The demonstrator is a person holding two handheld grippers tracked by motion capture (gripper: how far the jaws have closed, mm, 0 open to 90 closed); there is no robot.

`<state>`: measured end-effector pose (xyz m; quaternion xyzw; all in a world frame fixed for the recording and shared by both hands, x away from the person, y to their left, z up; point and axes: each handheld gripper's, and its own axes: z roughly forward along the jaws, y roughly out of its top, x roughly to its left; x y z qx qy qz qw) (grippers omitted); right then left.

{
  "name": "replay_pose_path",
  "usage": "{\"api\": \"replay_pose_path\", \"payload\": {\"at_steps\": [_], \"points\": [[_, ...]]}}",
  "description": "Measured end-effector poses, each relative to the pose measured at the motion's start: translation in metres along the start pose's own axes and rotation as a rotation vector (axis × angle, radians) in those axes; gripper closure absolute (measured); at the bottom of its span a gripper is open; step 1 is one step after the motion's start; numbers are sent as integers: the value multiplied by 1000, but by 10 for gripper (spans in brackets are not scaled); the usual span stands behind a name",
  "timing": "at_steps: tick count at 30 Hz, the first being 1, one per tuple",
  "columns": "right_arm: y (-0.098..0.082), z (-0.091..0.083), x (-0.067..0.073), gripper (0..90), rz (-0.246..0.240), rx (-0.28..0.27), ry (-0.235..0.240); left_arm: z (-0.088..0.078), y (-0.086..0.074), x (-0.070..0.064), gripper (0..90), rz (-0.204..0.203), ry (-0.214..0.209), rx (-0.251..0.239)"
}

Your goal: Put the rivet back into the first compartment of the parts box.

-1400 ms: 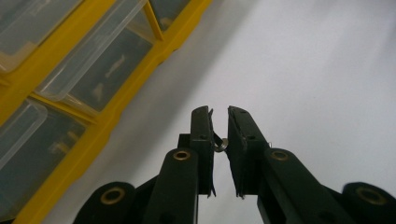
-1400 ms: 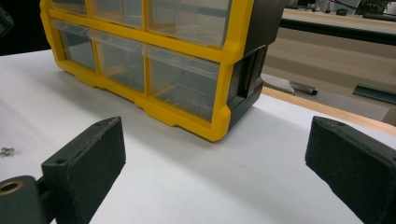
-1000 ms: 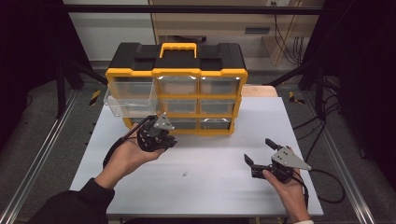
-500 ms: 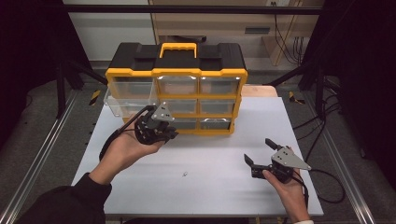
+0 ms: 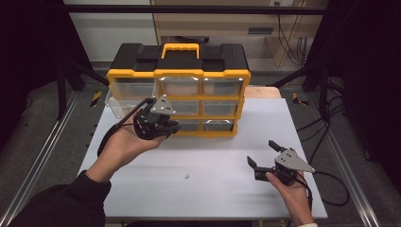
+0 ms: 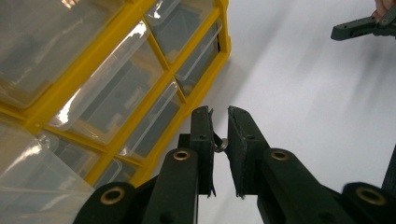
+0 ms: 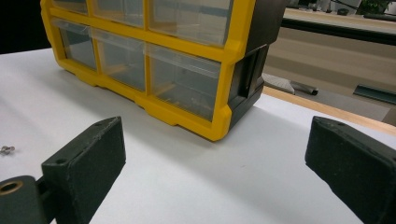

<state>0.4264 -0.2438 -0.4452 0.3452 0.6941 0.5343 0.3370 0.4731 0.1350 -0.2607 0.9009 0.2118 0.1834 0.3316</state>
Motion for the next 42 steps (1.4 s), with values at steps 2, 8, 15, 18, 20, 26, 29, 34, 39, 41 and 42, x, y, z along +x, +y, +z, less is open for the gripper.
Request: {"api": "replay_pose_path", "payload": {"at_steps": [2, 8, 15, 18, 20, 26, 29, 34, 39, 41, 42], "points": [[0, 0, 0, 51, 0, -1, -1, -2, 1, 1, 801, 2, 3, 1], [0, 0, 0, 51, 0, 1, 0, -7, 5, 3, 802, 3, 7, -9], [0, 0, 0, 52, 0, 1, 0, -15, 12, 4, 801, 10, 13, -18], [0, 0, 0, 52, -1, 2, -1, -18, 15, 5, 801, 12, 15, -20], [0, 0, 0, 52, -1, 1, 0, -20, 16, 6, 801, 10, 17, -25], [0, 0, 0, 52, -1, 1, 0, -32, 20, 13, 802, -5, 33, -54], [0, 0, 0, 52, 1, 2, 0, -36, 20, 18, 802, -16, 41, -61], [0, 0, 0, 51, -1, 2, -1, -41, 18, 25, 802, -35, 49, -70], [0, 0, 0, 52, 1, 2, -1, -44, 18, 30, 802, -44, 57, -75], [0, 1, 0, 52, -1, 1, 1, -45, 18, 31, 802, -50, 60, -81], [0, 1, 0, 52, -2, 0, 1, -46, 18, 32, 801, -52, 62, -85]]}}
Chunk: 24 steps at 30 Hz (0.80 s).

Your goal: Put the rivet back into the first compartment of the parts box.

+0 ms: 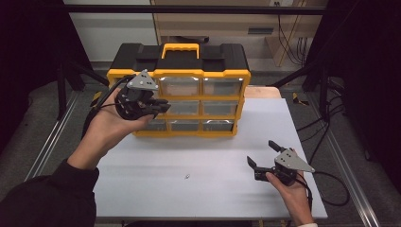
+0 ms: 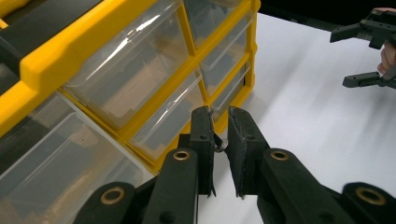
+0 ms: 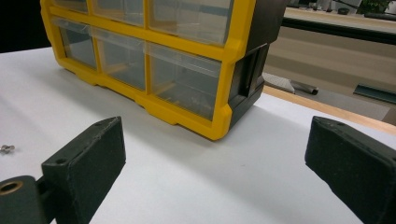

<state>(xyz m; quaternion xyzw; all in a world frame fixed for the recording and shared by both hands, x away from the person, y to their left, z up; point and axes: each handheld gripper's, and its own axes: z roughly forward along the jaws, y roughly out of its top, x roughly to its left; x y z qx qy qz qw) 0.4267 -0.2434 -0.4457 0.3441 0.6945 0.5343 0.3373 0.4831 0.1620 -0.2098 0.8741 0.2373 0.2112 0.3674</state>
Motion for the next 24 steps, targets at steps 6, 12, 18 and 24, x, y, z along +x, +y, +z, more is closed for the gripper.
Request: {"api": "replay_pose_path", "payload": {"at_steps": [6, 12, 18, 24], "points": [[0, 0, 0, 52, 1, -1, 0, -4, 0, 5, 802, -24, 12, -20], [0, 0, 0, 52, -2, 0, -1, -13, -2, 14, 802, -43, 28, -44], [0, 0, 0, 52, -1, 1, -1, -18, -6, 24, 802, -74, 50, -62], [0, 0, 0, 52, 3, 7, 0, -23, -6, 32, 802, -92, 69, -84]]}}
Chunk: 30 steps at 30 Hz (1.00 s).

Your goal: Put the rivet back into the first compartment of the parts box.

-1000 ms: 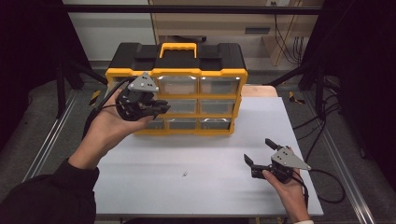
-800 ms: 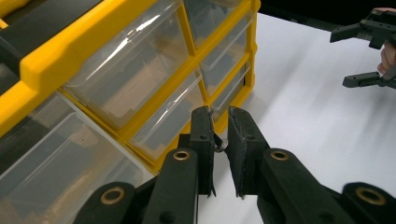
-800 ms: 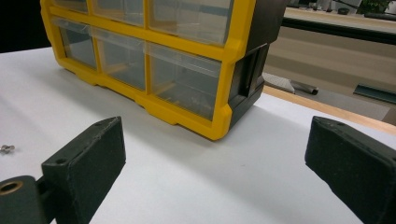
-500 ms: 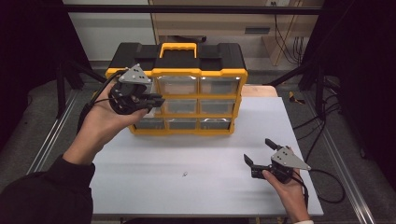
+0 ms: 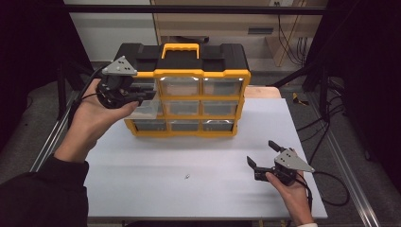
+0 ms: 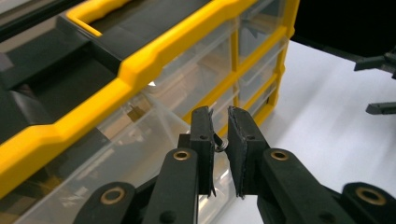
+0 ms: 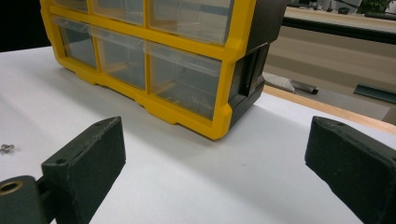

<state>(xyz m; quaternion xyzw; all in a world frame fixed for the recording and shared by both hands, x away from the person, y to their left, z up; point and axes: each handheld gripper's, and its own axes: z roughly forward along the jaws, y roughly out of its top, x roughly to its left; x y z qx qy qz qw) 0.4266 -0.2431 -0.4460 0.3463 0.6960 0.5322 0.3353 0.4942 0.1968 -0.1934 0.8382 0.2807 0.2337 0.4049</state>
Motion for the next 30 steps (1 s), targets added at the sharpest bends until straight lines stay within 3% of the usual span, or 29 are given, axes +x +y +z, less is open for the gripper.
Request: {"api": "replay_pose_path", "payload": {"at_steps": [9, 19, 21, 22, 30], "points": [[0, 0, 0, 52, -1, -5, 1, -5, 2, 8, 802, -16, 30, -20], [0, 0, 0, 52, 2, 0, 2, -3, -4, 16, 800, 4, 61, 32], [0, 0, 0, 52, 2, 0, 2, -1, -6, 15, 791, -12, 61, 15], [0, 0, 0, 51, 3, 0, 2, -2, -6, 16, 762, 3, 66, 24], [0, 0, 0, 51, 1, 0, 1, -5, -10, 11, 535, 15, 101, -32]]}}
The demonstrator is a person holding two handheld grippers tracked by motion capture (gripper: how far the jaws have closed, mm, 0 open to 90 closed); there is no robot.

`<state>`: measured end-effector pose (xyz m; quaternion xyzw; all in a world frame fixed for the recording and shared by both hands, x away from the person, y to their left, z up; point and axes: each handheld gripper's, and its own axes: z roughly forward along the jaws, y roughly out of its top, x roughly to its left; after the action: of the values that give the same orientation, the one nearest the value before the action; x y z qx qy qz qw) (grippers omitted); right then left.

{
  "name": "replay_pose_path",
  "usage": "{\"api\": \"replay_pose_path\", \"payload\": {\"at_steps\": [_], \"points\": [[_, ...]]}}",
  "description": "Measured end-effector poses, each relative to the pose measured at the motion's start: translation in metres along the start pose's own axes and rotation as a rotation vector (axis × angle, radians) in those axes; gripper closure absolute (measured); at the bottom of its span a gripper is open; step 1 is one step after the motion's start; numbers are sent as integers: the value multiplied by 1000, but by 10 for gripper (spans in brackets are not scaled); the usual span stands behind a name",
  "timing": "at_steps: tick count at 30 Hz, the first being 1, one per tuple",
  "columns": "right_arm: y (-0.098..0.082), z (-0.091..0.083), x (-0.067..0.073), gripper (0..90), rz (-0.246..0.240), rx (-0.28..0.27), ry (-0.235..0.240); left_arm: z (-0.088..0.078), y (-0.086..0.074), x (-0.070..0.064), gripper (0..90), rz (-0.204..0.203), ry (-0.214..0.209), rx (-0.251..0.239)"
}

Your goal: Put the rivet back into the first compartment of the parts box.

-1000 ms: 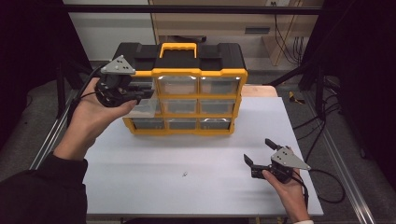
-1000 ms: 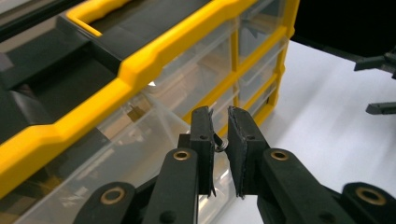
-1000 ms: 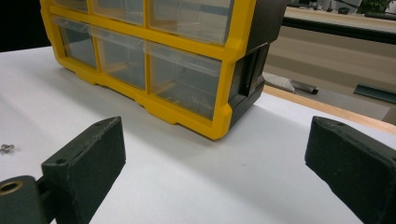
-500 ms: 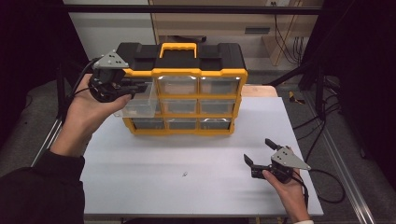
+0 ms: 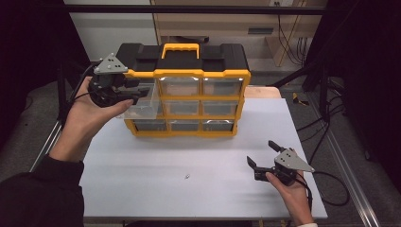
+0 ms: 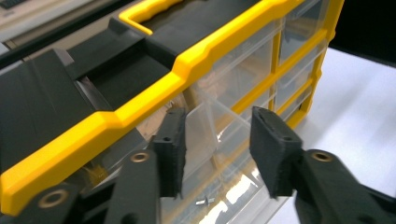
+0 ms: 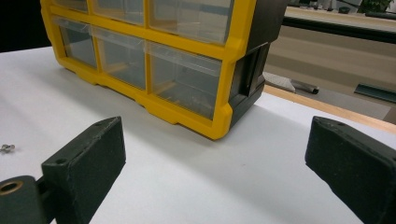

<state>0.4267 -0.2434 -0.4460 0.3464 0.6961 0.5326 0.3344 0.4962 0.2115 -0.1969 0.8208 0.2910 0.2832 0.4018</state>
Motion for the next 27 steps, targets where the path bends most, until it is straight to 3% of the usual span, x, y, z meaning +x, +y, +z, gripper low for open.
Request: {"api": "replay_pose_path", "payload": {"at_steps": [5, 12, 20, 27], "points": [[0, 0, 0, 51, 2, 1, 0, -1, 1, -15, 404, 18, -8, -51], [0, 0, 0, 51, -1, -6, -1, 8, 2, -42, 267, 56, -49, -76], [0, -1, 0, 50, -1, -4, -2, 24, -1, -70, 193, 93, -108, -54], [0, -1, -1, 51, -4, -6, -1, 44, -13, -99, 162, 118, -171, -26]]}}
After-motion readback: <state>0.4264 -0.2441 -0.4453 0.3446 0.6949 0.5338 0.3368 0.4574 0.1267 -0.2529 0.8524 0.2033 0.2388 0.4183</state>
